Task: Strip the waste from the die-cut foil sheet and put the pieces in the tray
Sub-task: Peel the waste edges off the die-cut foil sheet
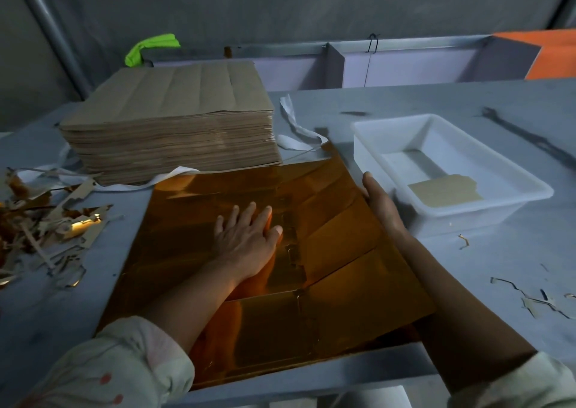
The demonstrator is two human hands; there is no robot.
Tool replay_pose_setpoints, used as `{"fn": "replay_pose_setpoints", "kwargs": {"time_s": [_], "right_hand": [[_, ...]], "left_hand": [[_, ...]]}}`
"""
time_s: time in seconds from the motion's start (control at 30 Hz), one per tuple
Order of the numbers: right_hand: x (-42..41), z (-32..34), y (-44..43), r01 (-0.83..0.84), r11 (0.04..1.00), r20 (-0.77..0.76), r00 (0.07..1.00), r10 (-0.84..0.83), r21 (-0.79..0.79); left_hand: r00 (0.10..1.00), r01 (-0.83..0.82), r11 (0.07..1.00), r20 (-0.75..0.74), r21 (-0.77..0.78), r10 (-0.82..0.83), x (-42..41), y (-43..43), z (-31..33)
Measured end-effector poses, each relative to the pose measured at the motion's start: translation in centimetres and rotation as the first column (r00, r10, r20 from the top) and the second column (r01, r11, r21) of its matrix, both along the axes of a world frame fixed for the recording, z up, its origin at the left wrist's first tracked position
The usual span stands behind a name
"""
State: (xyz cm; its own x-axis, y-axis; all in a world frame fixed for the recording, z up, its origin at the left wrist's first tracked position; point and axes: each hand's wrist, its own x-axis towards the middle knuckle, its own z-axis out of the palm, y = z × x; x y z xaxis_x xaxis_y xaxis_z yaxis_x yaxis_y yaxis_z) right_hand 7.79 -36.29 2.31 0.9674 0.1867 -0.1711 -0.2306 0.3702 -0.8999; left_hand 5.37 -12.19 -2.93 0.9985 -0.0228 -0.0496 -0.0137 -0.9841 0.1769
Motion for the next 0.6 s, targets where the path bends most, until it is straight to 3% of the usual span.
{"fn": "replay_pose_setpoints", "kwargs": {"time_s": [0.13, 0.33, 0.6], "right_hand": [[1.0, 0.3, -1.1, -0.095, 0.987, 0.034, 0.994, 0.101, -0.128], [2.5, 0.8, -1.3, -0.278, 0.953, 0.003, 0.960, 0.280, -0.121], [3.1, 2.0, -0.8, -0.366, 0.832, -0.111, 0.929, 0.353, -0.417]], "left_hand": [[1.000, -0.008, 1.000, -0.005, -0.024, 0.008, 0.2, 0.1, 0.1], [0.999, -0.036, 0.999, 0.007, -0.014, 0.036, 0.8, -0.3, 0.6], [0.998, -0.036, 0.999, 0.052, -0.013, 0.036, 0.4, -0.6, 0.5]]}}
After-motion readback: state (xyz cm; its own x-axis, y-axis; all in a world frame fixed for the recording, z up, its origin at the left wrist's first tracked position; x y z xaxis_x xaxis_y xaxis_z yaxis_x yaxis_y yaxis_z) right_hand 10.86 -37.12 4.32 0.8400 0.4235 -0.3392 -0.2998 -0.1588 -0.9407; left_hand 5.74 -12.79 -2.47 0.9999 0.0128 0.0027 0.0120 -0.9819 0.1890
